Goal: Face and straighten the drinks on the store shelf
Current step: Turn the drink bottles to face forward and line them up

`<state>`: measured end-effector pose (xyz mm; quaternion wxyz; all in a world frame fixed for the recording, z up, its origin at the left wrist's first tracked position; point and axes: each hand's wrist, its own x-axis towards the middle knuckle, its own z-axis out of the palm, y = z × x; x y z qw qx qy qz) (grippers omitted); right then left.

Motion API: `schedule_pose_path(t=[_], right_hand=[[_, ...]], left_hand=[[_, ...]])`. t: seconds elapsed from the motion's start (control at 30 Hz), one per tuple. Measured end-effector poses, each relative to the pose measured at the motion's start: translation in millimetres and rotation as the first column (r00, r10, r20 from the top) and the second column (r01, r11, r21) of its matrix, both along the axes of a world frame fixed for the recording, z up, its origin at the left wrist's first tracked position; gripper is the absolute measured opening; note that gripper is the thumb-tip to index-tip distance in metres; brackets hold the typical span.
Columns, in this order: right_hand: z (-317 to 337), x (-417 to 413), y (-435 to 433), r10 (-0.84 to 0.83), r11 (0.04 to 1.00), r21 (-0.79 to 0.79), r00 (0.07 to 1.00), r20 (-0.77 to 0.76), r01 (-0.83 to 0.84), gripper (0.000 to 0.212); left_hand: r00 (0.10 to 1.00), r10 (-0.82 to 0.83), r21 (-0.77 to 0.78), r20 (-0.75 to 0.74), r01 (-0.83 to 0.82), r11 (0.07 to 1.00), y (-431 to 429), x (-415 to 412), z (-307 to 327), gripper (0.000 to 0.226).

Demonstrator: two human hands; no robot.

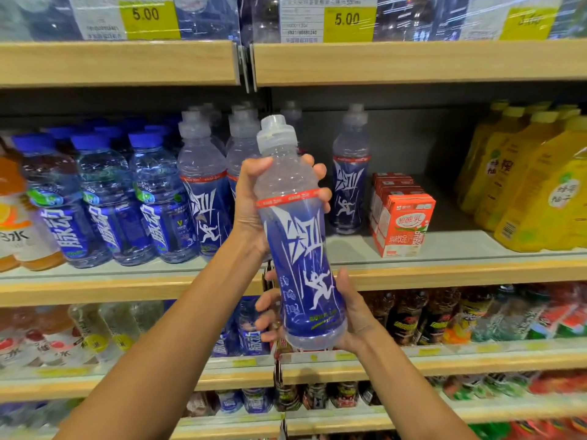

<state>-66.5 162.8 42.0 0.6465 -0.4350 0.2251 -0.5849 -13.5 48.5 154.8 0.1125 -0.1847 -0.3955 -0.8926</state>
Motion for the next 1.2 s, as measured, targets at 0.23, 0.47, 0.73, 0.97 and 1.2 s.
schedule_pose_path(t=[0.23, 0.47, 0.73, 0.97, 1.2], right_hand=[[3.4, 4.3, 5.2, -0.190, 0.981, 0.041, 0.982, -0.007, 0.191, 0.073], [16.0, -1.1, 21.1, -0.735, 0.650, -0.113, 0.585, -0.341, 0.751, 0.046], [10.8, 14.1, 13.1, -0.881, 0.345, -0.404, 0.144, -0.450, 0.847, 0.054], [9.1, 14.2, 15.6, -0.845, 0.394, -0.396, 0.158, -0.511, 0.829, 0.053], [23.4, -8.6, 31.1, -0.499, 0.843, 0.039, 0.809, -0.311, 0.536, 0.094]], left_hand=[[0.997, 0.053, -0.063, 0.060, -0.049, 0.997, -6.6, 0.4, -7.8, 0.056], [0.676, 0.717, -0.408, 0.173, -0.613, 0.676, -6.6, 12.2, -3.4, 0.032], [0.435, 0.899, -0.537, -0.054, -0.771, 0.341, 34.4, 4.8, 2.9, 0.033], [0.335, 0.942, -0.396, 0.003, -0.865, 0.309, 33.8, -4.5, 5.8, 0.008], [0.787, 0.592, -0.225, 0.175, -0.553, 0.802, 16.2, 3.6, 17.0, 0.027]])
